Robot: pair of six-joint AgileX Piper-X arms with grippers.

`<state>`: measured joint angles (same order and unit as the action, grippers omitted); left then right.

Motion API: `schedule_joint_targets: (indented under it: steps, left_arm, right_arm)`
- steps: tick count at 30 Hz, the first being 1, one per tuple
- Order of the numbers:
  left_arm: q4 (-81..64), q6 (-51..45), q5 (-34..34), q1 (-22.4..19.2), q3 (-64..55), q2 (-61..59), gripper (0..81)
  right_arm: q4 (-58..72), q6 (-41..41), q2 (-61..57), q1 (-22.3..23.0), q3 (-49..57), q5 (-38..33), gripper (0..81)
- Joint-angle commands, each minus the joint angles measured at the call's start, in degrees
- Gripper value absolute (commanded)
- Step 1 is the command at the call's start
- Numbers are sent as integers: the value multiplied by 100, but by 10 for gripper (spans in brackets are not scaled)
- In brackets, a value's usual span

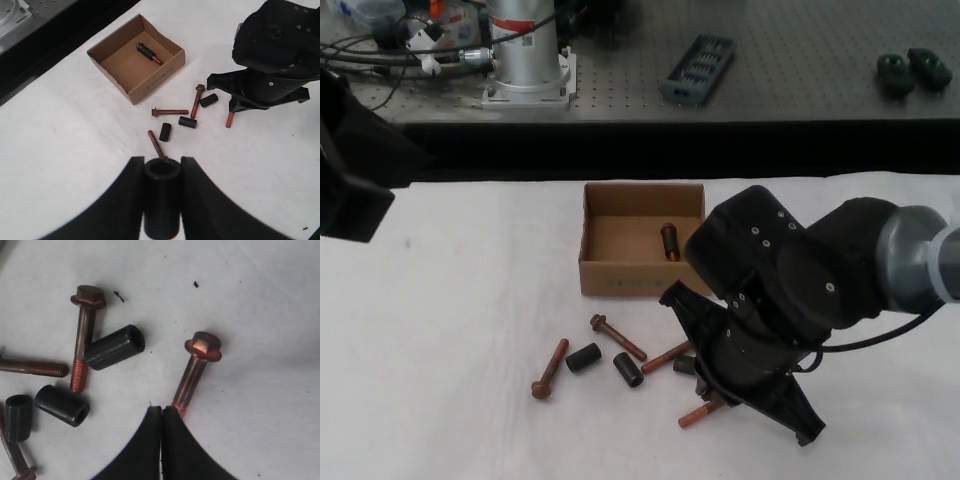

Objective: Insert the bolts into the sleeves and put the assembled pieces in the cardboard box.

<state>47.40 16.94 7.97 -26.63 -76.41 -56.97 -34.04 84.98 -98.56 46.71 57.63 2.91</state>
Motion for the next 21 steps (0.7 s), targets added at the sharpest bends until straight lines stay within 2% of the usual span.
schedule_joint_targets:
  steps: [1,4,7,14,21]
  left_arm:
    - [92,20,-43,14,-9,67,85]
    - [92,20,-43,14,-9,67,85]
    - [92,20,-43,14,-9,67,85]
    - [92,20,-43,14,-9,67,85]
    - [92,20,-43,14,-9,67,85]
  right_arm:
    - [-35,-3,-6,-44,88,-118,17]
    - [-35,-6,-6,-40,78,-291,152]
    - [-159,237,-6,-40,78,-291,336]
    - [-264,549,-45,-75,47,-131,310]
    - [60,610,-277,-260,47,-291,310]
